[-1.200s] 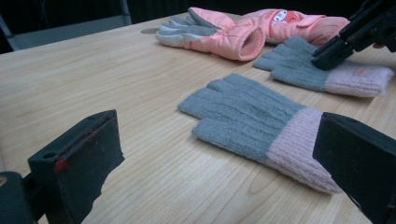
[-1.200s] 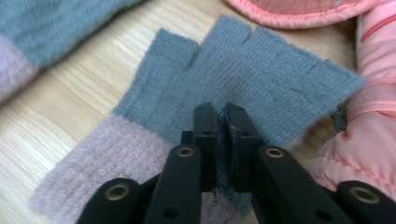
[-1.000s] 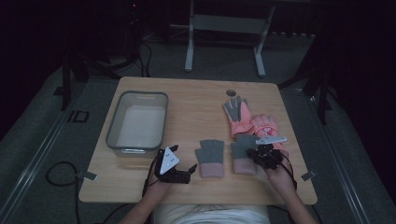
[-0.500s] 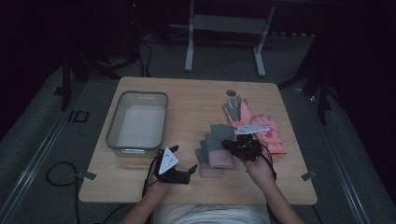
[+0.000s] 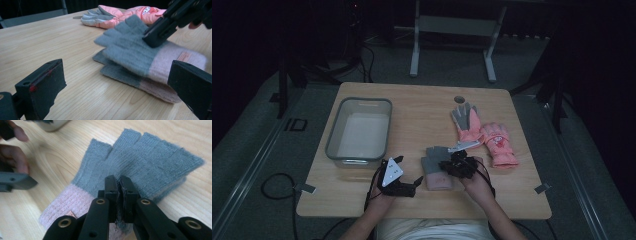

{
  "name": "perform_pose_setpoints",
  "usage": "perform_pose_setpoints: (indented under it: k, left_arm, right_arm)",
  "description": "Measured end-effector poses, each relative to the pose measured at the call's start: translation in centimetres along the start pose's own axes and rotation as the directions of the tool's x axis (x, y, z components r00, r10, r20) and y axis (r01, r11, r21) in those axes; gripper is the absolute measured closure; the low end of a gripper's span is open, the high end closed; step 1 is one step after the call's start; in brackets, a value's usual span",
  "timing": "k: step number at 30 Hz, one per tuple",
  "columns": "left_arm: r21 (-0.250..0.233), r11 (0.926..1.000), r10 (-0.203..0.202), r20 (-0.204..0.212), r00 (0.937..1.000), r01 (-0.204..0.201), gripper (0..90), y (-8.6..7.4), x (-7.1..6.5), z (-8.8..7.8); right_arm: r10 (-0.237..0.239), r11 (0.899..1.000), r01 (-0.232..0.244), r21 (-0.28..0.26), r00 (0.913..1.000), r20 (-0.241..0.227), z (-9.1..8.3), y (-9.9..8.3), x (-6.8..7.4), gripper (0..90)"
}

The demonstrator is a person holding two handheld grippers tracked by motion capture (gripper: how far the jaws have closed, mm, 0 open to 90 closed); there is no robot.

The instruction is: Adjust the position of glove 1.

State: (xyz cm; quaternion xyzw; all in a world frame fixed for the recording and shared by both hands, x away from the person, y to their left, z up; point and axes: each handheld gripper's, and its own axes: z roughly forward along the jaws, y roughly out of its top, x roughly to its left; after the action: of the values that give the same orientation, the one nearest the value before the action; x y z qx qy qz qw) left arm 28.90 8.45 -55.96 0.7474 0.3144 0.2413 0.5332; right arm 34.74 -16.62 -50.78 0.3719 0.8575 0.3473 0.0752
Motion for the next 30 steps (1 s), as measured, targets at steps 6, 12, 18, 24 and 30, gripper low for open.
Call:
perform_pose_setpoints:
  k: [6, 12, 18, 24, 30]
  left_arm:
    - [0.004, 0.9999, 0.011, -0.004, 0.9999, -0.011, 0.8, 0.0, -0.1, 0.0]
    - [0.008, 0.9998, 0.02, -0.004, 0.9998, -0.02, 0.9, 0.0, -0.1, 0.0]
    - [0.024, 0.9981, 0.057, 0.007, 0.9983, -0.057, 0.8, 0.1, -0.5, 0.2]
    - [0.085, 0.9907, 0.098, 0.091, 0.991, -0.106, 0.8, 0.6, -1.1, 0.4]
    - [0.127, 0.9747, 0.167, 0.132, 0.9771, -0.184, 3.0, 2.9, -2.8, 0.4]
  right_arm:
    - [0.002, 1.0, -0.002, 0.024, 1.0, -0.008, 0.8, -0.1, -0.5, 85.6]
    - [0.008, 0.999, -0.007, 0.04, 0.9998, -0.018, 1.6, -0.4, -1.0, 84.9]
    - [0.024, 0.999, -0.024, 0.03, 0.9995, -0.018, 1.7, -0.8, -1.1, 82.0]
    - [0.02, 0.999, -0.02, -0.037, 0.9998, -0.006, -0.5, -0.4, -1.7, 63.7]
    - [0.015, 0.996, -0.016, -0.084, 0.9999, -0.001, -2.6, 0.1, -3.7, 58.9]
